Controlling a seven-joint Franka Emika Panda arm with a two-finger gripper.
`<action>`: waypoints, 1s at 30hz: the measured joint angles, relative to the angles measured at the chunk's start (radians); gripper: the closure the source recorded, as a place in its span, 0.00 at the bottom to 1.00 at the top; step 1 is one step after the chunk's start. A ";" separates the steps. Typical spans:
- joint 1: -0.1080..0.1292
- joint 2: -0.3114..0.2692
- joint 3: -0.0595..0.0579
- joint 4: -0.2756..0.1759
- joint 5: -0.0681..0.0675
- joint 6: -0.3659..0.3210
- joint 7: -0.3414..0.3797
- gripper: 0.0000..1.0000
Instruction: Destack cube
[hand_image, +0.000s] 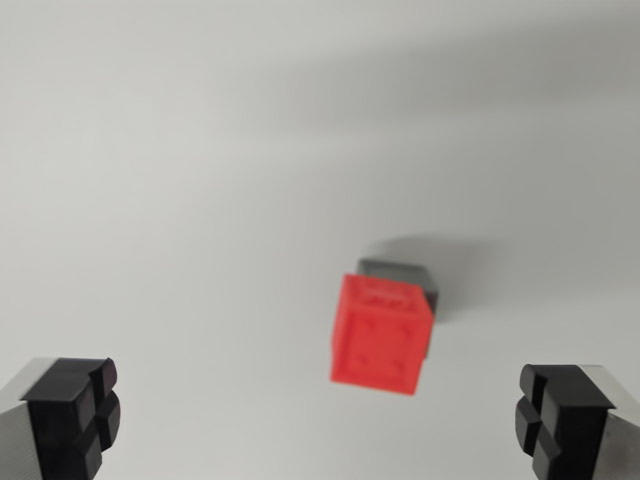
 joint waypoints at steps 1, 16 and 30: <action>0.000 -0.002 -0.001 -0.006 0.000 0.005 0.001 0.00; -0.014 -0.042 -0.020 -0.174 0.003 0.133 0.027 0.00; -0.029 -0.059 -0.045 -0.329 0.006 0.272 0.045 0.00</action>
